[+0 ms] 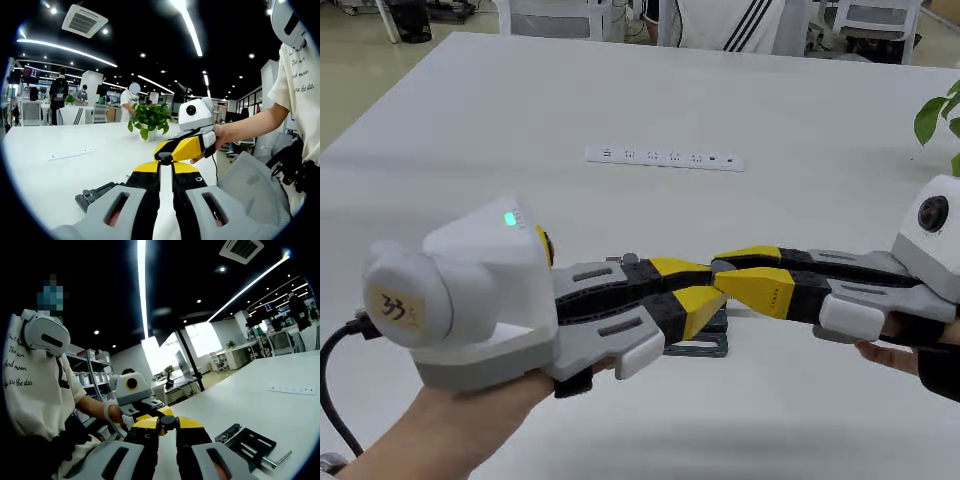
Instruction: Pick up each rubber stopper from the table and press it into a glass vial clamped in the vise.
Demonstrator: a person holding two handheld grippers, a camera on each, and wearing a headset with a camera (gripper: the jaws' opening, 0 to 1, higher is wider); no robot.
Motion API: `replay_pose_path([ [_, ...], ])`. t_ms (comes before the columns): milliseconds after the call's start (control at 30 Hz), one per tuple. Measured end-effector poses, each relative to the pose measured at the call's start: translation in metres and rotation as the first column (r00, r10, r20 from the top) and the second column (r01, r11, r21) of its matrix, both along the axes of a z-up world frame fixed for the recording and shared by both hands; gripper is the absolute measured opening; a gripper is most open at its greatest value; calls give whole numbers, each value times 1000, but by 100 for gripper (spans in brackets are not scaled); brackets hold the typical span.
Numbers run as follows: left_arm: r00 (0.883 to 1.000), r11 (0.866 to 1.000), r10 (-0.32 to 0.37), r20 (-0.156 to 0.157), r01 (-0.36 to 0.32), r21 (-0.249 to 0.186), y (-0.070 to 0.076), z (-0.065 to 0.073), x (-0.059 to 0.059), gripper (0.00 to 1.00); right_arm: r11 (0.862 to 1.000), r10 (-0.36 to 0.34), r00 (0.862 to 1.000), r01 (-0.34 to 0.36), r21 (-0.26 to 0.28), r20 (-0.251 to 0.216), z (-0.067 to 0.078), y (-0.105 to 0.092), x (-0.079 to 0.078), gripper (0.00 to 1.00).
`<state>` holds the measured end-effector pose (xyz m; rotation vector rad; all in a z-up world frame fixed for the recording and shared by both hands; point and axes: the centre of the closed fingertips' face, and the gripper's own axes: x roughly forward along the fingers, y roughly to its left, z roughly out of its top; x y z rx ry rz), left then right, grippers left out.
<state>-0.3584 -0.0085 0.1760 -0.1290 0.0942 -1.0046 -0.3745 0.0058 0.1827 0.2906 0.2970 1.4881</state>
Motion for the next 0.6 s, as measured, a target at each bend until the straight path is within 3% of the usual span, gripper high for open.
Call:
replay_pose_path([
  [333,1000,1000,-1,-7,2,2,0,-2,-2,4,1000,12,1000,-12,-28,13,0,1,-1,16],
  [500,1000,1000,-1,-15,1,10,2,-5,-3,4,996,29,998,-25,-84,49,0,-3,1,22],
  [600,1000,1000,-6,-16,6,27,4,-9,-4,4,986,73,993,-58,-156,92,0,-8,2,23],
])
